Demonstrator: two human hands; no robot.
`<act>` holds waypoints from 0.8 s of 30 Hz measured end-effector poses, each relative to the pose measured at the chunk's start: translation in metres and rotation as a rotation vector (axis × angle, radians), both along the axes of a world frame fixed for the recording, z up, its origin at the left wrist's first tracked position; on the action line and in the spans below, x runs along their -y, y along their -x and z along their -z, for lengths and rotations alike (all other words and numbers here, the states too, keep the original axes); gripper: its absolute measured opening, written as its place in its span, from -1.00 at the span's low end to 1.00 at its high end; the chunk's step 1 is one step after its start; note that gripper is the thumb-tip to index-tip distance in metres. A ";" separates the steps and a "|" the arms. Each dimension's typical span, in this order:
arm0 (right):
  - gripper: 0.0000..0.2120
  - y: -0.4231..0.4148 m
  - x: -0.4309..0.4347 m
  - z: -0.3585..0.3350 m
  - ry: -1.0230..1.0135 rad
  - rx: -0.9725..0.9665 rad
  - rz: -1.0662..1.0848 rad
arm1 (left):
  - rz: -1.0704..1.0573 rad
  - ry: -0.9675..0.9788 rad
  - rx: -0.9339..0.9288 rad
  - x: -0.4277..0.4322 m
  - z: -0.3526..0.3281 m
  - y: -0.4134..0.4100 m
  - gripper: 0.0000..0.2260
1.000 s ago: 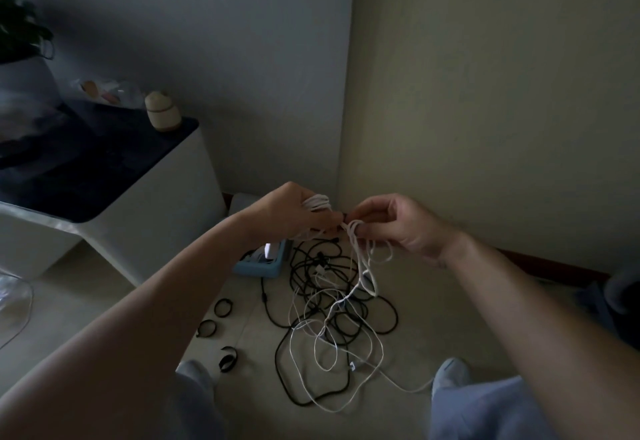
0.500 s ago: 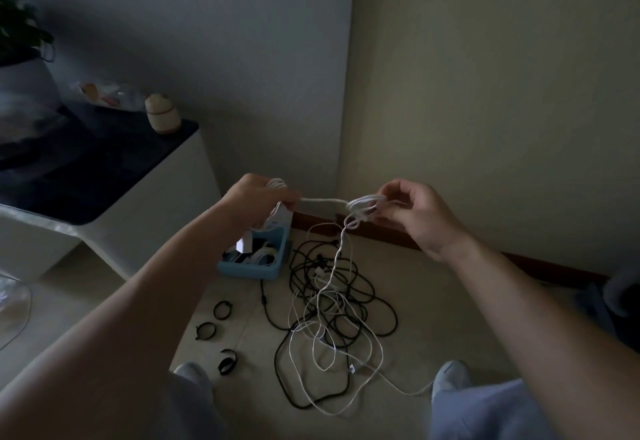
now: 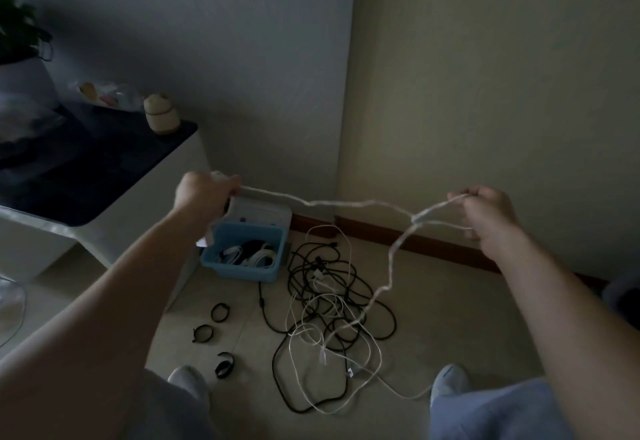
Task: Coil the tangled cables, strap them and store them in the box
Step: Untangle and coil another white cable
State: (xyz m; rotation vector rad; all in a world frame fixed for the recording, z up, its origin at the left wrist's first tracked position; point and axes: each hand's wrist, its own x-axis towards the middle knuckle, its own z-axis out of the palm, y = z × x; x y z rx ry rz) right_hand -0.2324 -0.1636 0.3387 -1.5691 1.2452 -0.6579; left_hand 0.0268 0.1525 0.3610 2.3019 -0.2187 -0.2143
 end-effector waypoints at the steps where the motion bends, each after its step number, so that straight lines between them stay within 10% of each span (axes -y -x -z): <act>1: -0.84 0.002 0.002 0.004 0.028 -0.073 -0.028 | 0.039 0.061 -0.038 0.008 0.001 0.006 -0.74; 13: -0.42 -0.042 -0.064 0.012 0.410 -0.649 -0.932 | 0.409 0.545 -0.335 0.070 -0.008 0.081 -0.66; 19: -0.92 -0.058 -0.105 -0.006 -0.006 0.134 -0.937 | 0.523 0.641 -0.455 0.074 -0.013 0.086 -0.66; 24: -0.60 -0.054 -0.097 -0.010 0.209 0.234 -0.776 | 0.527 0.474 -0.349 0.062 -0.017 0.077 -0.64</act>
